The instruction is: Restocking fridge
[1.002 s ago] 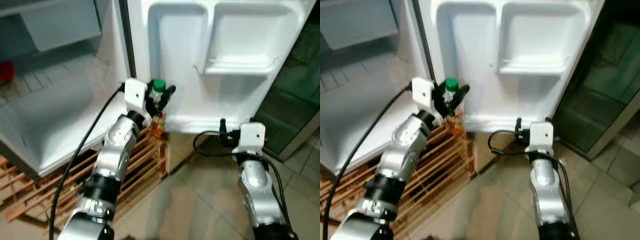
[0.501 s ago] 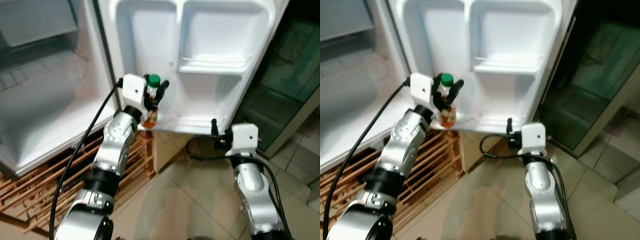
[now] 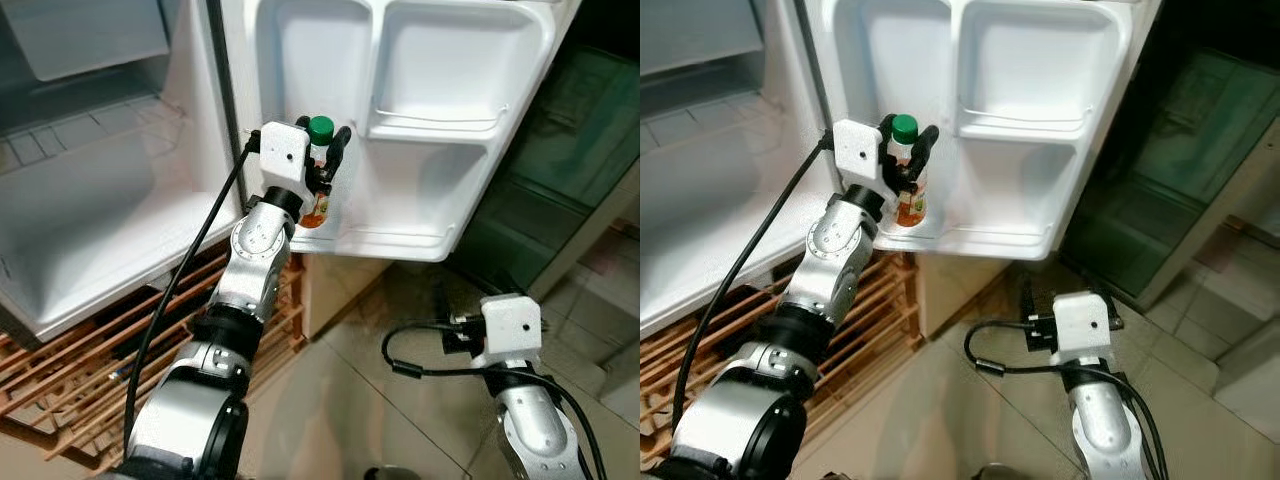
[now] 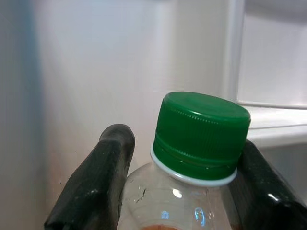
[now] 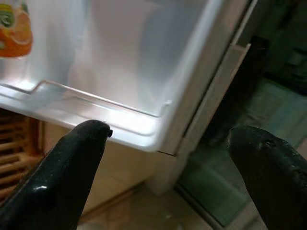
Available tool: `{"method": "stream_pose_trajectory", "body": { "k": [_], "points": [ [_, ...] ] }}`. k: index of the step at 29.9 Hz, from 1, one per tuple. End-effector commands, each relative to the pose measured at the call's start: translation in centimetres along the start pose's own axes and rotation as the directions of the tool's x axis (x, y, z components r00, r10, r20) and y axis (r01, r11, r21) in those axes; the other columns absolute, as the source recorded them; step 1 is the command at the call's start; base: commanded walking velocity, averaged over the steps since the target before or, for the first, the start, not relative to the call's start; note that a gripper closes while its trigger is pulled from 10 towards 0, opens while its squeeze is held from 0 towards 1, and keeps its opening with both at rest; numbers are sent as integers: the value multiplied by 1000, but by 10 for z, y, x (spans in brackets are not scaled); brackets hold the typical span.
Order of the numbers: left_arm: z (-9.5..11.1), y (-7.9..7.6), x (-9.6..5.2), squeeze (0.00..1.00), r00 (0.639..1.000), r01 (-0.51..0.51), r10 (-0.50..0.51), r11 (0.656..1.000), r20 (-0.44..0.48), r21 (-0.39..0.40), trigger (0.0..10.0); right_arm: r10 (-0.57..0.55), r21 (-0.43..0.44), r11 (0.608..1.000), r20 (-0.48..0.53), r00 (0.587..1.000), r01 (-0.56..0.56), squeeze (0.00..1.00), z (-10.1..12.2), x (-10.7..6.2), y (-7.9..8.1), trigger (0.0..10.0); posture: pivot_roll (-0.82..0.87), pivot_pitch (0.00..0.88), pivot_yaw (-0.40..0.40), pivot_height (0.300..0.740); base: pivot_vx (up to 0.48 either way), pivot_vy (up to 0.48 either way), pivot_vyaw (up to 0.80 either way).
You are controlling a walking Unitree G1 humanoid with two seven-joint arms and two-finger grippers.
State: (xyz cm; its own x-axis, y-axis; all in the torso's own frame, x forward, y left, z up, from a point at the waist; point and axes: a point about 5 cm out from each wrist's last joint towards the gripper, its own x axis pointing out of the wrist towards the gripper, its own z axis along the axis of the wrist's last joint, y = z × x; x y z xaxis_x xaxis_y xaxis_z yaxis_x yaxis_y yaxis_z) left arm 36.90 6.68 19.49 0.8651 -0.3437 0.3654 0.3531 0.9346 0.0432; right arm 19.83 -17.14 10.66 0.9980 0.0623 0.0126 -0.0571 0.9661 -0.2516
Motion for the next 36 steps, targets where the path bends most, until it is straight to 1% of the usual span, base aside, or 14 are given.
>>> {"method": "stream_pose_trajectory", "body": {
  "k": [1,4,8,12,13,15,16,20,27,31,32,34,35,36],
  "points": [
    [9,-3,7,0,999,-10,9,1000,54,25,10000,9,-18,1000,-4,1000,-9,0,7,-8,-5,10000,-368,120,-30,740,0,0,0],
    [6,-6,8,0,998,-4,2,999,56,36,10000,11,-22,1000,-17,1000,-12,0,8,-12,-6,10000,-379,132,-35,740,0,0,0],
    [-5,-14,5,0,999,36,-40,992,34,117,10000,39,-50,998,-47,998,-41,0,15,-28,-6,10000,-431,185,-56,740,0,0,0],
    [-8,-13,5,0,999,26,-30,987,21,156,10000,42,-59,997,-62,997,-45,0,18,-34,-8,10000,-448,203,-66,740,0,0,0],
    [-6,-10,5,0,999,17,-27,976,46,218,10000,44,-64,997,-80,996,-49,0,19,-39,-9,10000,-454,213,-71,740,0,0,0],
    [-6,-8,5,0,999,16,-27,971,44,238,10000,45,-65,997,-85,995,-51,0,19,-41,-9,10000,-454,213,-71,740,0,0,0],
    [-8,-5,5,0,999,18,-27,961,29,275,10000,48,-66,996,-93,995,-54,0,19,-43,-9,10000,-455,219,-75,740,0,0,0],
    [-14,2,3,0,1000,0,1,956,-3,295,10000,57,-66,996,-104,993,-64,0,19,-43,-7,10000,-455,219,-75,740,0,0,0],
    [-15,40,-1,0,980,-178,197,932,-30,315,10000,61,-60,996,-113,992,-68,0,18,-40,-6,10000,-432,212,-71,740,0,0,0],
    [-14,50,-2,0,968,-226,249,925,-35,307,10000,64,-58,996,-114,991,-71,0,17,-38,-5,10000,-425,203,-69,740,0,0,0],
    [-14,54,-3,51,961,-249,273,923,-44,294,10000,66,-60,996,-114,991,-73,0,16,-37,-5,10000,-424,200,-68,740,0,0,0],
    [-15,57,-3,51,956,-261,289,919,-56,295,10000,66,-60,996,-114,991,-73,0,16,-37,-5,10000,-424,200,-68,740,0,0,0],
    [-16,62,-5,910,944,-291,323,912,-71,290,10000,65,-60,996,-112,992,-72,0,16,-36,-5,10000,-422,194,-66,740,0,0,0],
    [-17,67,-6,1000,932,-316,352,903,-81,290,10000,65,-60,996,-112,992,-72,0,16,-35,-5,10000,-421,193,-66,740,0,0,0]
  ]
}}
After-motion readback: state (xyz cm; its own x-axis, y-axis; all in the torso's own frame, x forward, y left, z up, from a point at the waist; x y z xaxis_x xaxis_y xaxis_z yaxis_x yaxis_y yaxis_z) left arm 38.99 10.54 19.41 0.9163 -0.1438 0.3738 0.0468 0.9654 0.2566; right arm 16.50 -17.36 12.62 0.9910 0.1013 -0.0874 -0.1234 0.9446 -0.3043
